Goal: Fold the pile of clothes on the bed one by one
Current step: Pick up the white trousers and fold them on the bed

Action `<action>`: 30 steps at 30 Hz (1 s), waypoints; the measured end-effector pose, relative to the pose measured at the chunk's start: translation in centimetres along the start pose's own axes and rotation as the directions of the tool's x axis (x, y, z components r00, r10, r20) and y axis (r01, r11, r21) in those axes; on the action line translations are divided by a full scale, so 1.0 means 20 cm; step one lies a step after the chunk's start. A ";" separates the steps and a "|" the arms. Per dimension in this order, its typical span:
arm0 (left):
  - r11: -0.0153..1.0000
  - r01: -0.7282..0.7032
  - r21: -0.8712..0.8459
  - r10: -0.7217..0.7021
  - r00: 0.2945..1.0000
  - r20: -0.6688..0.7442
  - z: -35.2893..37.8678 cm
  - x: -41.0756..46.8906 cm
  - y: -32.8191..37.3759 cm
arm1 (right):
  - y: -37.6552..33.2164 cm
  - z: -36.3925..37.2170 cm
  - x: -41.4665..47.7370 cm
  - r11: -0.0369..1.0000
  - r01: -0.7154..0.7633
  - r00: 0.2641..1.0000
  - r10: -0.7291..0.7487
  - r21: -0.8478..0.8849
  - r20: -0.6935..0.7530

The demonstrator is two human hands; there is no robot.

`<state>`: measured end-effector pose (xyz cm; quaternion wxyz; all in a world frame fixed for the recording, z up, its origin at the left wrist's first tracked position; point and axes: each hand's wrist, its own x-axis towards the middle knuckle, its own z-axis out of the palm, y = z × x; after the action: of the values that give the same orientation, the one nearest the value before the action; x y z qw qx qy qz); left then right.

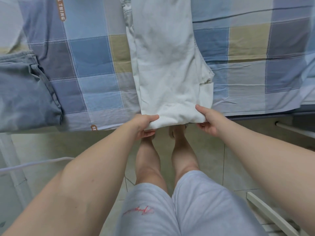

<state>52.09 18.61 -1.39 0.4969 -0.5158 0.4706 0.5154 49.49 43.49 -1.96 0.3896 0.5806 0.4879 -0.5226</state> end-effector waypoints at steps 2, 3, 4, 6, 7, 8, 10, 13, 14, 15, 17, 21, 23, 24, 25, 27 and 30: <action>0.999 0.031 0.034 -0.031 1.000 -0.004 -0.01 -0.10 -0.07 | 0.07 -0.04 -0.11 1.000 -0.027 1.000 0.027 -0.011 -0.007; 0.997 0.047 0.059 -0.047 0.999 -0.006 -0.02 -0.15 -0.10 | 0.10 -0.05 -0.18 0.999 -0.048 0.999 0.048 -0.018 -0.004; 0.994 0.063 0.085 -0.063 0.998 -0.008 -0.03 -0.21 -0.14 | 0.13 -0.07 -0.24 0.997 -0.065 0.998 0.065 -0.037 -0.006; 0.989 0.095 0.116 -0.096 0.995 0.004 -0.05 -0.34 -0.18 | 0.16 -0.09 -0.39 0.995 -0.083 0.997 0.083 -0.058 -0.008; 0.988 0.107 0.114 -0.109 0.994 0.011 -0.06 -0.40 -0.20 | 0.17 -0.10 -0.46 0.995 -0.087 0.996 0.087 -0.051 -0.007; 0.988 0.114 0.106 -0.117 0.993 0.020 -0.08 -0.46 -0.20 | 0.16 -0.10 -0.52 0.995 -0.085 0.996 0.085 -0.043 -0.004; 0.991 0.111 0.069 -0.114 0.993 0.041 -0.10 -0.57 -0.16 | 0.12 -0.09 -0.63 0.997 -0.078 0.997 0.078 -0.026 -0.001; 0.994 0.076 -0.074 -0.072 0.996 0.049 -0.14 -0.66 -0.04 | -0.01 -0.04 -0.73 0.998 -0.055 0.998 0.055 -0.006 -0.001; 0.988 0.061 -0.141 -0.055 0.997 0.047 -0.15 -0.68 0.01 | -0.08 -0.01 -0.75 0.999 -0.039 0.999 0.039 0.007 0.001; 0.977 0.048 -0.208 -0.040 0.998 0.043 -0.16 -0.68 0.08 | -0.15 0.02 -0.76 1.000 -0.018 1.000 0.018 0.019 0.006; 0.951 0.013 -0.308 0.002 0.999 0.049 -0.17 -0.70 0.24 | -0.32 0.09 -0.77 0.999 0.025 0.999 -0.026 0.025 0.031; 0.903 -0.089 -0.420 0.122 0.991 0.052 -0.16 -0.67 0.59 | -0.68 0.24 -0.71 0.994 0.037 0.997 -0.043 0.101 0.065; 0.874 -0.170 -0.455 0.203 0.979 0.023 -0.15 -0.60 0.77 | -0.84 0.31 -0.61 0.986 0.053 0.996 -0.064 0.156 0.066; 0.846 -0.223 -0.484 0.251 0.968 -0.007 -0.13 -0.56 0.85 | -0.91 0.36 -0.55 0.981 0.066 0.994 -0.079 0.185 0.069; 0.815 -0.282 -0.506 0.305 0.952 -0.040 -0.12 -0.50 0.93 | -0.97 0.41 -0.49 0.973 0.083 0.992 -0.102 0.216 0.075; 0.771 -0.430 -0.470 0.443 0.892 -0.088 -0.10 -0.39 1.04 | -1.06 0.49 -0.38 0.959 0.146 0.978 -0.178 0.242 0.113; 0.773 -0.626 -0.102 0.611 0.778 -0.144 -0.03 -0.18 1.11 | -1.06 0.60 -0.14 0.912 0.407 0.911 -0.402 -0.045 0.091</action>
<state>29.97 16.56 1.52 0.2365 -0.3923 0.6005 0.6555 26.14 36.15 0.26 0.3103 0.4331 0.5980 -0.5989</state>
